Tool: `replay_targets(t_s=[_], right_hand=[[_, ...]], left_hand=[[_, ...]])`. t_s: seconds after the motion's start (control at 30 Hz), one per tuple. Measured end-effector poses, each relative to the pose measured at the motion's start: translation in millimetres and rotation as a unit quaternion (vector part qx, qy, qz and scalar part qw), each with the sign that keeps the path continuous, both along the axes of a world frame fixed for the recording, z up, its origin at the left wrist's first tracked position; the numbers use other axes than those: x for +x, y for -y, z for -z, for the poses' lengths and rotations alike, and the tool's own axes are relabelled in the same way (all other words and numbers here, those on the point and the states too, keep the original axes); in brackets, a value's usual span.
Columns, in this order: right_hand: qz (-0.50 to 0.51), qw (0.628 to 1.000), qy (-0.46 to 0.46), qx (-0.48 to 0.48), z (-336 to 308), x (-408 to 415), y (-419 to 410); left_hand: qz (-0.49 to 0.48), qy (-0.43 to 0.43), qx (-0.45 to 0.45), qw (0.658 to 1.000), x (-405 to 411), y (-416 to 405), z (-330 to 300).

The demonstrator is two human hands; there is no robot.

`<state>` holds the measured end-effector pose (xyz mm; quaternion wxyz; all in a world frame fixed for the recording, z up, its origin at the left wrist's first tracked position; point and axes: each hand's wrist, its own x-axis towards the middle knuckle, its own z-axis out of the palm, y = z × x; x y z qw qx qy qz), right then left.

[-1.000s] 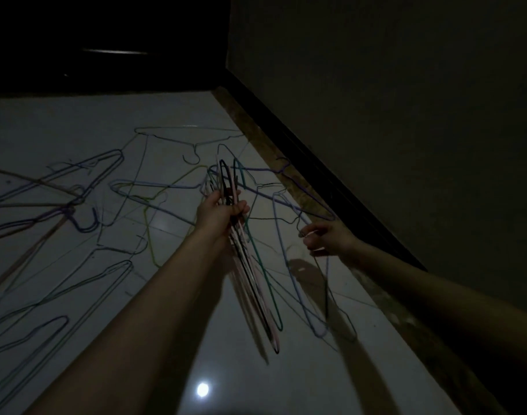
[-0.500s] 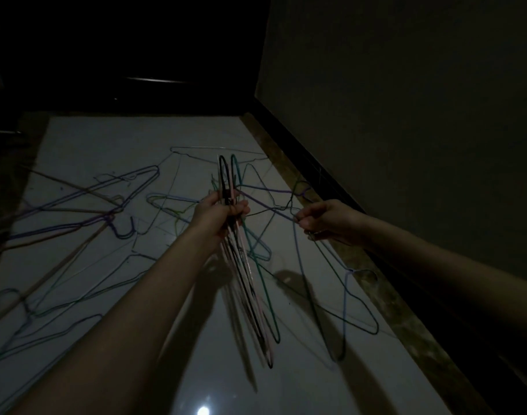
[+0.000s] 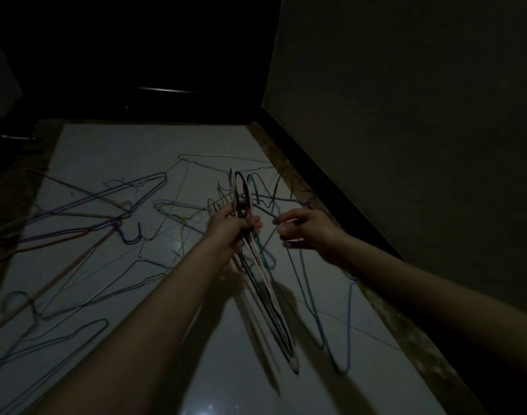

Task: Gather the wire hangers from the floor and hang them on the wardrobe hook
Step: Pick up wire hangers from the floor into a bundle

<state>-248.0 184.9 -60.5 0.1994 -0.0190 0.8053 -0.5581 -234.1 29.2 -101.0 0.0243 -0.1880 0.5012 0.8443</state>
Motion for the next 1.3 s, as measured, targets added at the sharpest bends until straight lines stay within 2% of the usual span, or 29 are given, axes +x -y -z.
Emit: replay_targets(t_s=[0.37,0.53,0.73,0.97,1.1,1.23,1.3], right_hand=[[0.024,0.999,-0.009,-0.035,21,1,7],[0.025,0.997,0.021,-0.065,38,4,-9],[0.119,0.991,0.064,0.008,88,6,-74],[0.270,0.956,0.031,0.112,156,24,-155],[0.325,0.939,0.046,0.097,181,32,-164],[0.339,0.917,0.063,0.201,200,25,-163],[0.341,0.915,0.071,0.203,205,19,-164]], left_hand=[[0.050,-0.010,-0.019,0.998,2,-22,-3],[0.024,-0.017,-0.023,0.999,1,-31,6],[0.016,-0.023,0.007,1.000,-5,-36,15],[0.037,-0.011,0.015,0.999,-12,-54,24],[0.042,-0.007,0.016,0.999,-19,-63,31],[0.050,0.001,0.000,0.999,-25,-69,39],[0.054,0.004,-0.010,0.998,-28,-69,44]])
